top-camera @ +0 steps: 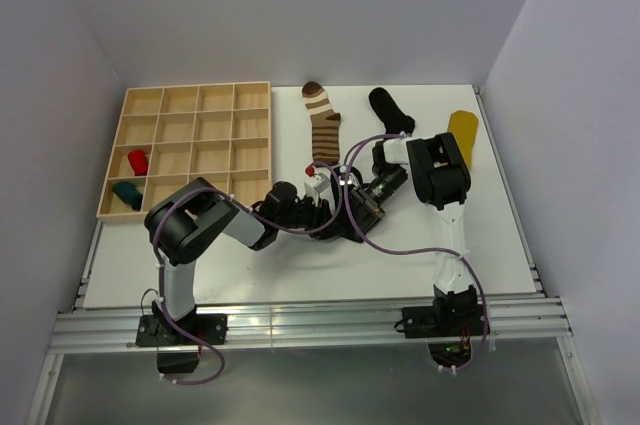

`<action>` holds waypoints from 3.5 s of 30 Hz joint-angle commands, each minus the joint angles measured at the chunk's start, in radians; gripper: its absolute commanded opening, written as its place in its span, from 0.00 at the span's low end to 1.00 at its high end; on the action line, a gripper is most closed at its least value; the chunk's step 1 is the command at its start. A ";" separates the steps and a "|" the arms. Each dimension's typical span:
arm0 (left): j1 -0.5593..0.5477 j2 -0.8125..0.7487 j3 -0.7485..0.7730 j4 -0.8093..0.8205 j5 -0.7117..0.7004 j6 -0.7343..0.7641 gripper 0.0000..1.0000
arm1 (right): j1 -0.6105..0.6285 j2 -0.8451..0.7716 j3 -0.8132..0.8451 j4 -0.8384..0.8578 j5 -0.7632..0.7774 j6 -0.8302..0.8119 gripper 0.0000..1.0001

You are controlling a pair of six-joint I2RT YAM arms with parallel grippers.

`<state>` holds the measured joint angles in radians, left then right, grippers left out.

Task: Roll the socks
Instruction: Roll the sock at the center of the board.

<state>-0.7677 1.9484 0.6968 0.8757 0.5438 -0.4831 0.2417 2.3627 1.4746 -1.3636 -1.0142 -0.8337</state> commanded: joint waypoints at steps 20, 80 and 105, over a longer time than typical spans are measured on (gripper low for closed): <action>-0.018 -0.035 0.122 -0.469 -0.139 -0.164 0.00 | -0.007 -0.192 -0.112 0.338 0.209 0.269 0.26; 0.091 0.124 0.290 -0.936 0.212 -0.509 0.00 | 0.682 -1.200 -1.039 1.304 0.881 0.104 0.48; 0.134 0.024 0.331 -0.830 0.116 -0.353 0.32 | 0.348 -1.002 -0.800 0.844 0.410 0.058 0.28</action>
<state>-0.6521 2.0144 1.0172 0.0242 0.8146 -0.9276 0.6346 1.3117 0.6056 -0.3294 -0.4690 -0.7326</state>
